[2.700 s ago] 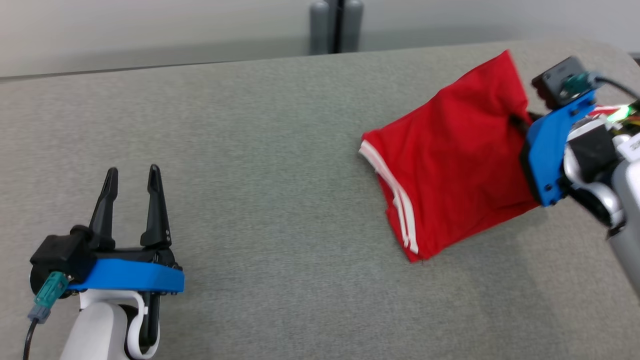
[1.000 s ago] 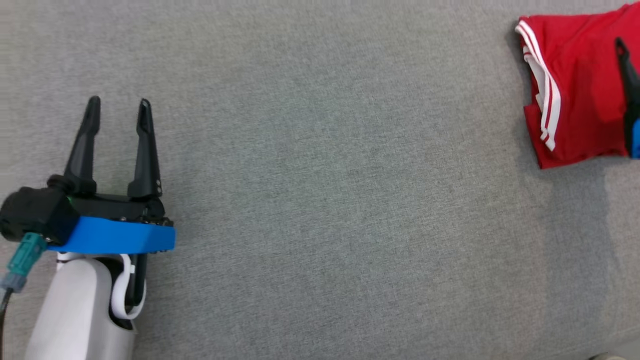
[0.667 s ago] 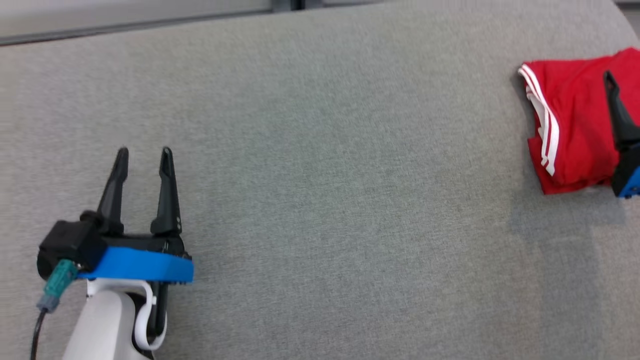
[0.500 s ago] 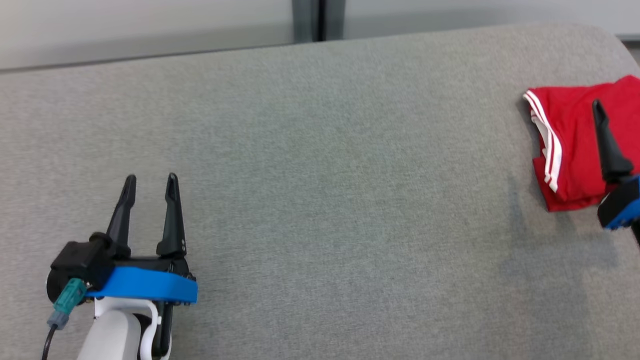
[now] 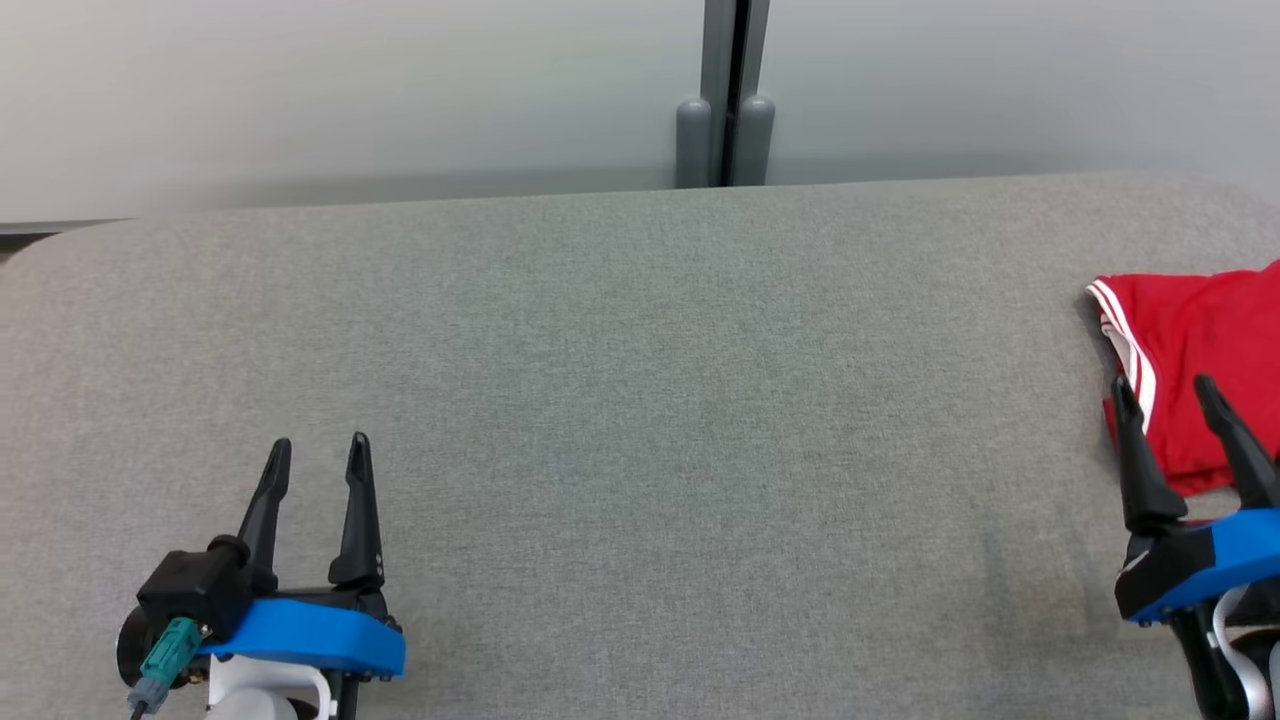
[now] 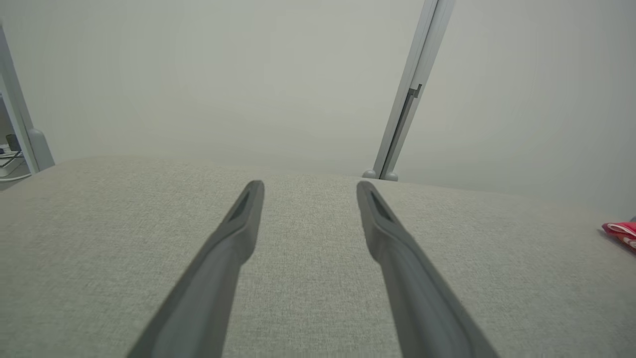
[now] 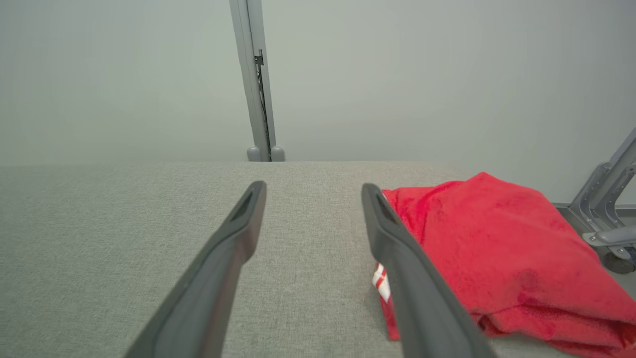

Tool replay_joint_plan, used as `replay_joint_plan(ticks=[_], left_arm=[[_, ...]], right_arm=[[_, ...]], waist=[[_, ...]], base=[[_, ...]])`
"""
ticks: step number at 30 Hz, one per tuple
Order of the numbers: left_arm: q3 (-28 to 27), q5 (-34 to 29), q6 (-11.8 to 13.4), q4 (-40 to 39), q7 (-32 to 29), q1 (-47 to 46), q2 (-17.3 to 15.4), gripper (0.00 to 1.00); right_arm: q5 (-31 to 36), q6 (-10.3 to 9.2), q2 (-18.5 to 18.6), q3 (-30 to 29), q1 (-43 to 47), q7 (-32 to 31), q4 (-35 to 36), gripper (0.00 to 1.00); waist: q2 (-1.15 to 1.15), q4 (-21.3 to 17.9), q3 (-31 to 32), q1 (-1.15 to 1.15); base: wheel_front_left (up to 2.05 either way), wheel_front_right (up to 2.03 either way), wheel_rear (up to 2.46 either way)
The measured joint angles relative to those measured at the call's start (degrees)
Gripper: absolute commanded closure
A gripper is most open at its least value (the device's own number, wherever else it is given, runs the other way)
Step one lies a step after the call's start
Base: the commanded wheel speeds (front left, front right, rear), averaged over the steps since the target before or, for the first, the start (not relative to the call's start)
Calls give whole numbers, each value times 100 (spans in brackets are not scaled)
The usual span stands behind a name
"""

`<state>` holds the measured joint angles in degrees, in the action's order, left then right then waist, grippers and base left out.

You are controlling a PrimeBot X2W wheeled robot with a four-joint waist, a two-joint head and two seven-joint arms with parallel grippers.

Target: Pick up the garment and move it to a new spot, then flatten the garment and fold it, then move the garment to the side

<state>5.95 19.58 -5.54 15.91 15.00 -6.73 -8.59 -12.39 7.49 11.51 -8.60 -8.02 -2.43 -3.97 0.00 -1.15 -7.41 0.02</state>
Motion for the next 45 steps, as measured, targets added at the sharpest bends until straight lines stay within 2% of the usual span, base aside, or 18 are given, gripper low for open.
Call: replay_joint_plan(ticks=[13,41,42,45], left_arm=[[-122,-46,-60,138,0,127,75,0],[-327,-162,-154,288,-1,114,105,0],[-326,-149,-154,326,-3,132,115,100],[-312,-138,-154,471,-29,264,177,100]], right_arm=[[14,0,-356,-11,375,51,24,0],[-30,0,-449,223,461,259,-201,0],[-31,0,-463,234,467,254,-244,100],[-33,0,-505,249,507,244,-414,100]], waist=[[0,113,193,-1],[0,87,258,-2],[0,90,262,-2],[0,90,264,-2]], base=[[0,0,0],[0,0,0],[0,0,0],[0,0,0]])
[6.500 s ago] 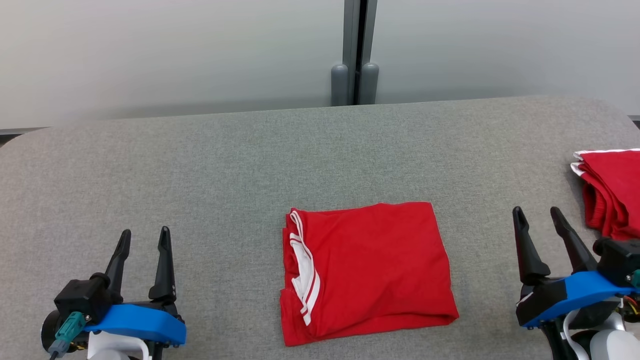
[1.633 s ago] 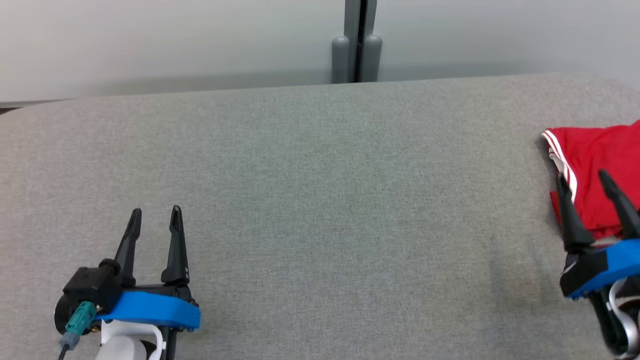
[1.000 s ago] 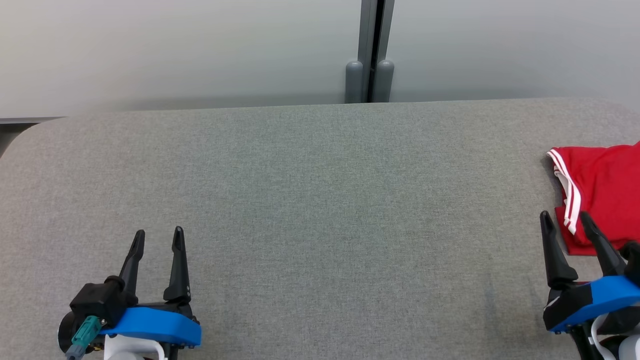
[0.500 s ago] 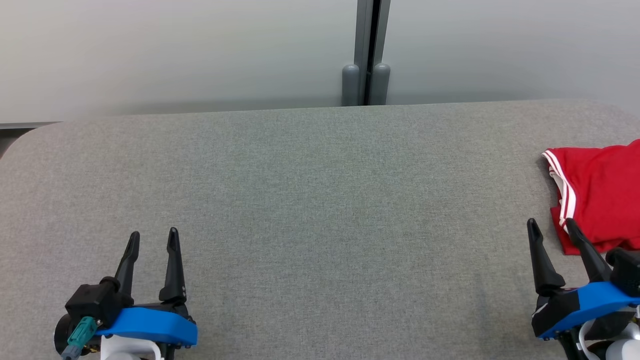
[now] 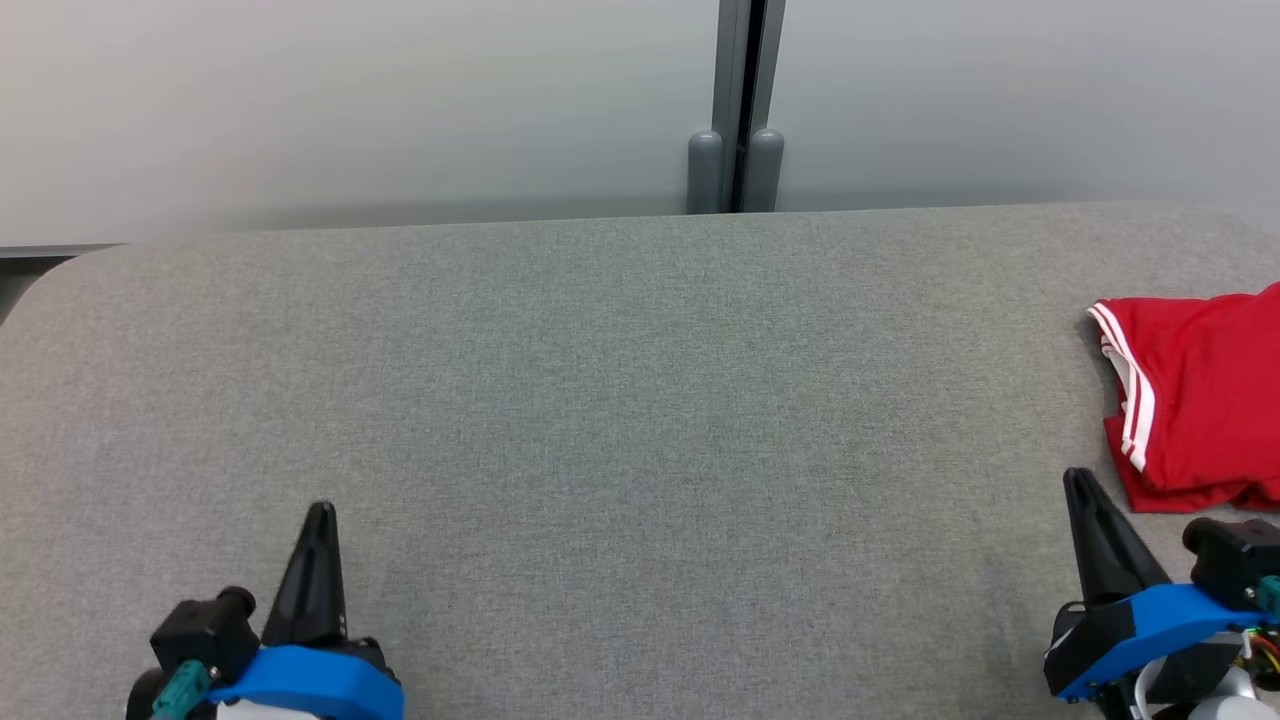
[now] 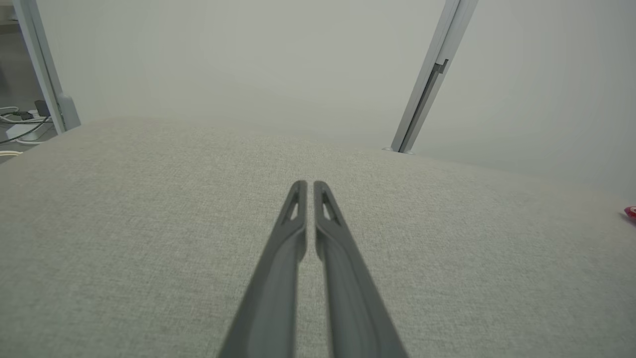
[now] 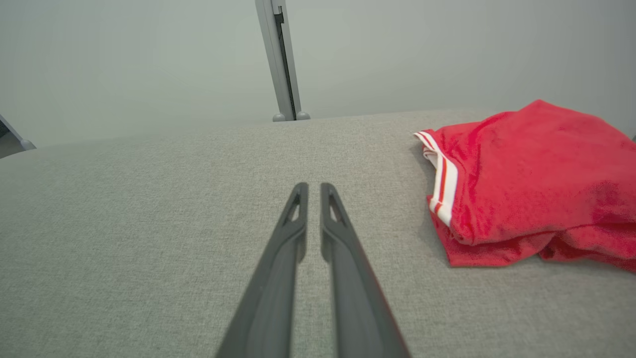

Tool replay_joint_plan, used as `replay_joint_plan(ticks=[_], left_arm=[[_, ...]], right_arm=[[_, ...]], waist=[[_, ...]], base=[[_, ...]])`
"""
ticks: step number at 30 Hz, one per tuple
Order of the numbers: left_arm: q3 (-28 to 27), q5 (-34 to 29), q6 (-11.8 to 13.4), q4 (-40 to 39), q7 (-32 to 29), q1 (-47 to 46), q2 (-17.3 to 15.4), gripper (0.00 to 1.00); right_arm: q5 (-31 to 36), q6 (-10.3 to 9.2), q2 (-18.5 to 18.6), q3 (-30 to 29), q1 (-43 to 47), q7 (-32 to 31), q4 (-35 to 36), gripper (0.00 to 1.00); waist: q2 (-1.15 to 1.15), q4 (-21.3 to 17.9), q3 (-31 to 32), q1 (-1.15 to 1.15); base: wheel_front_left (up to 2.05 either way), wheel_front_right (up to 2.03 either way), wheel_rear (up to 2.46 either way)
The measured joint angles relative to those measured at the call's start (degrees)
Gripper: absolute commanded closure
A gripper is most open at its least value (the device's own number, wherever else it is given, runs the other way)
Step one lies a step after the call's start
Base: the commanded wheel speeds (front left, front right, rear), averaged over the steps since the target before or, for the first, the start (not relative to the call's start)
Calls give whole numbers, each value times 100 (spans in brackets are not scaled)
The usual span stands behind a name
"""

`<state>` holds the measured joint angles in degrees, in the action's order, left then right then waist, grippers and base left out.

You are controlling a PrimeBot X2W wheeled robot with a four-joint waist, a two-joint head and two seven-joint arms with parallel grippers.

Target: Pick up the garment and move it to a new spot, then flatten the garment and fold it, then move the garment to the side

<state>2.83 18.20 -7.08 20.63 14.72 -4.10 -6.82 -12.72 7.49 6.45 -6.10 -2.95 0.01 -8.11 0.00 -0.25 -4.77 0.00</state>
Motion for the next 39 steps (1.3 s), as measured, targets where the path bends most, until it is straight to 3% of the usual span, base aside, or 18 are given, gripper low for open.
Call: replay_joint_plan(ticks=[6,39], left_arm=[[1,130,-1,234,-59,222,97,100],[-357,2982,-1,-96,-868,129,211,100]], right_arm=[[-121,0,-81,18,38,-30,-291,100],[-3193,-1,-186,4,-9,-267,-397,100]], waist=[[0,0,10,0],[0,7,130,0]], base=[[0,0,0],[0,0,0]])
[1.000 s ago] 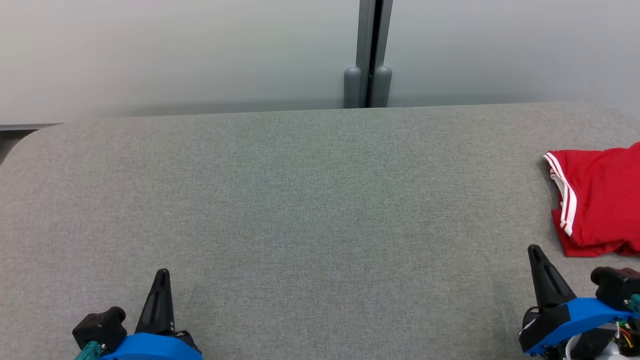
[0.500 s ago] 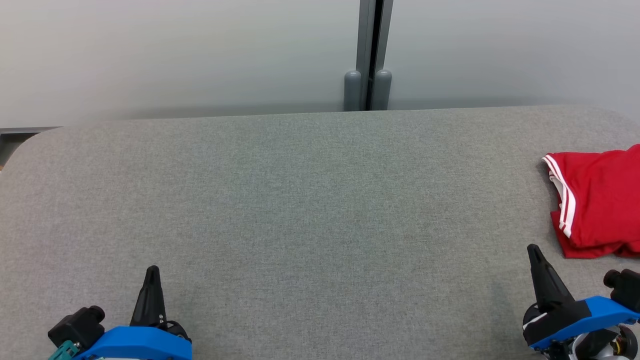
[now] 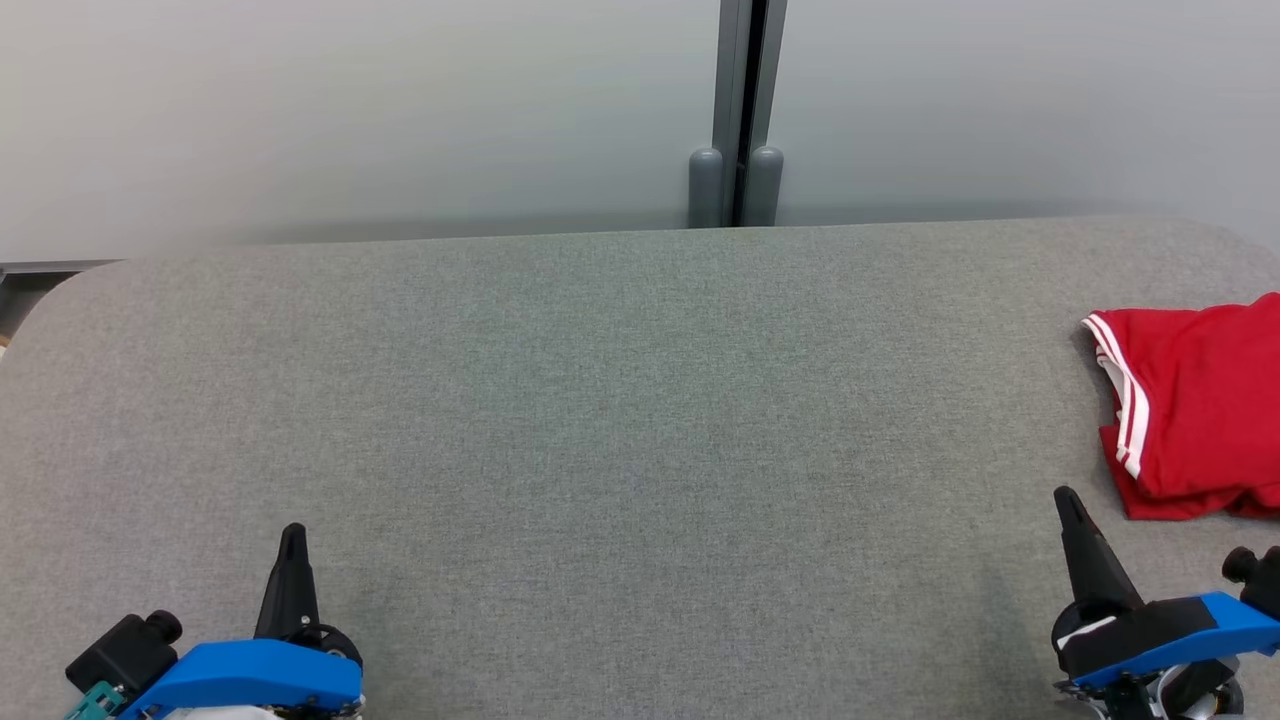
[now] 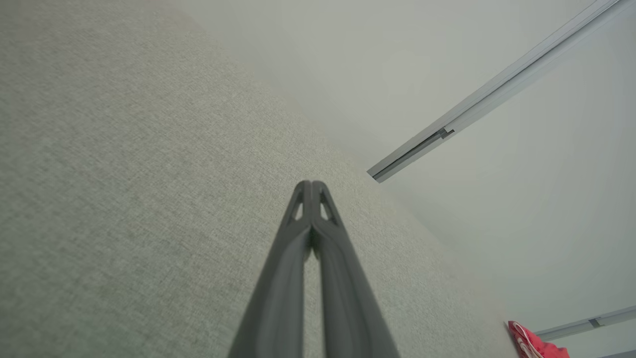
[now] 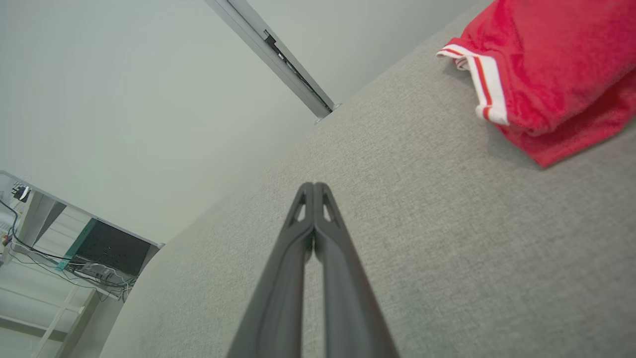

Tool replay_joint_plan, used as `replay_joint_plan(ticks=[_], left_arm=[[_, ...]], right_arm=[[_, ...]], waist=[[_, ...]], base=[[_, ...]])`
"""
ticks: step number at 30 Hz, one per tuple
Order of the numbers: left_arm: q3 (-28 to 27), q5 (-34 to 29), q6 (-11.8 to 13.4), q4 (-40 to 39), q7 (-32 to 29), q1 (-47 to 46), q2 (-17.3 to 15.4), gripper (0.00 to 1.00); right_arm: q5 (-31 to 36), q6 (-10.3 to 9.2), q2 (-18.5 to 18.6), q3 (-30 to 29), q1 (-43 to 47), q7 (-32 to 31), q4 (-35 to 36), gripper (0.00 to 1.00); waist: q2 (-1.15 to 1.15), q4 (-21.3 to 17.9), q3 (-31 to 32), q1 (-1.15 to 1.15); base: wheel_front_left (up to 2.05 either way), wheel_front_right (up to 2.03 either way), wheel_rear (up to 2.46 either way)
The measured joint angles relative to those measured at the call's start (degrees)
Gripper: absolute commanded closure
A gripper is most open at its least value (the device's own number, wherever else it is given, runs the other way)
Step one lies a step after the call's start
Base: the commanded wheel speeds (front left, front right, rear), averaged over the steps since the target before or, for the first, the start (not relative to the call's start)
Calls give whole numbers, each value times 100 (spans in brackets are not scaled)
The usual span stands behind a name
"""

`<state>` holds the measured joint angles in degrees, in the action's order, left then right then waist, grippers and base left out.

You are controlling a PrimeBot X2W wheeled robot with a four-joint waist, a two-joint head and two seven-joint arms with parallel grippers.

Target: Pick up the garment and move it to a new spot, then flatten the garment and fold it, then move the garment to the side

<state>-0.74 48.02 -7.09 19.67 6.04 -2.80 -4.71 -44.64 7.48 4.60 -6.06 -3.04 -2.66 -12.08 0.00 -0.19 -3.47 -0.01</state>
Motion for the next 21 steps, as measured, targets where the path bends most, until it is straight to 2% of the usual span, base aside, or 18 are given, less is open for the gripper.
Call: replay_joint_plan(ticks=[21], left_arm=[[-175,1350,0,-167,-382,-94,55,100]], right_arm=[[-1451,0,-51,-11,-75,-112,-62,100]], waist=[[0,4,75,0]], base=[[0,0,0]])
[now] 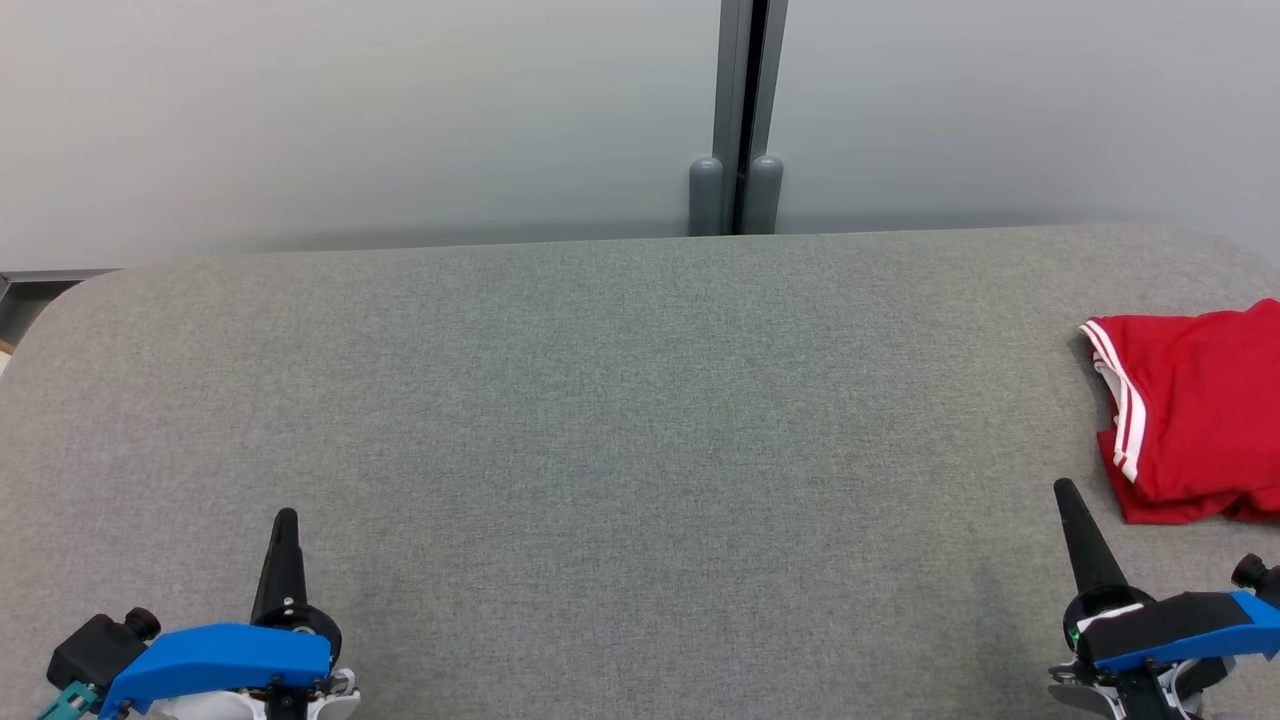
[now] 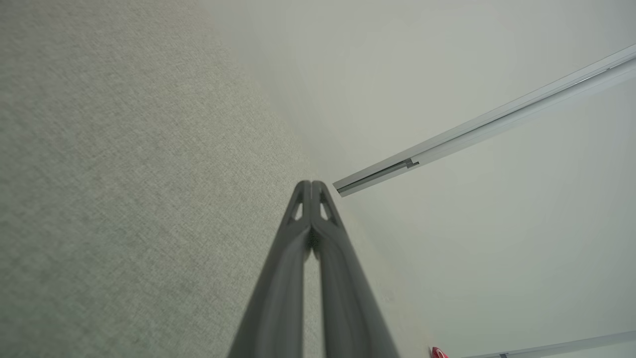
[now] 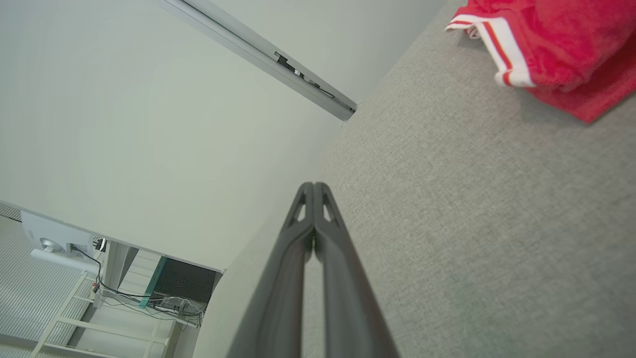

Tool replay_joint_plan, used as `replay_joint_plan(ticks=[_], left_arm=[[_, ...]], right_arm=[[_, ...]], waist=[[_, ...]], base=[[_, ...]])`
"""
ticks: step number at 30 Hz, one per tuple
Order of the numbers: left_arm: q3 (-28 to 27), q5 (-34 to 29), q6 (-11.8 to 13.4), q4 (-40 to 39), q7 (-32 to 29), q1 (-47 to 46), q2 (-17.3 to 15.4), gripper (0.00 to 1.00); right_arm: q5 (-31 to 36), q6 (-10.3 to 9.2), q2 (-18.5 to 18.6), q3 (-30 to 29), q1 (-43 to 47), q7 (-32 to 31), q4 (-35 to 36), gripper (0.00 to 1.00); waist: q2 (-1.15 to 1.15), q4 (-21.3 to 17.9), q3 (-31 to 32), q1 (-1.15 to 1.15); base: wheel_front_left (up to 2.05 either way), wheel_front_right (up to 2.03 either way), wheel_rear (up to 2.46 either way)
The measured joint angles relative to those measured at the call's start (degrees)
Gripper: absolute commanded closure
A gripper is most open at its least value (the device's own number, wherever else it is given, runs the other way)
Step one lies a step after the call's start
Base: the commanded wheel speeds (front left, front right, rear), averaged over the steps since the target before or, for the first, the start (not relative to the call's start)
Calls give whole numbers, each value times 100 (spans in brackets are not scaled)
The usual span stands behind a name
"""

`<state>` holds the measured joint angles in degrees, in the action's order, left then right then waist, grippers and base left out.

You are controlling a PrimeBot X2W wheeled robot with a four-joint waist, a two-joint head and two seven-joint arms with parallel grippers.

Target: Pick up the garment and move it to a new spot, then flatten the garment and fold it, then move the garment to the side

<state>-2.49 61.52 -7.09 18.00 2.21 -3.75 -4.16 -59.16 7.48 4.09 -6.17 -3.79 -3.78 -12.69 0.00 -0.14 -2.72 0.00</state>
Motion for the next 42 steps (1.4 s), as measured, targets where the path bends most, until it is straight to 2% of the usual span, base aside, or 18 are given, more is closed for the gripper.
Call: replay_joint_plan(ticks=[42], left_arm=[[-263,2035,-2,-256,-570,-139,90,100]], right_arm=[[-2186,-1,-77,-22,-132,-175,-87,100]], waist=[[0,8,152,0]], base=[[0,0,0]])
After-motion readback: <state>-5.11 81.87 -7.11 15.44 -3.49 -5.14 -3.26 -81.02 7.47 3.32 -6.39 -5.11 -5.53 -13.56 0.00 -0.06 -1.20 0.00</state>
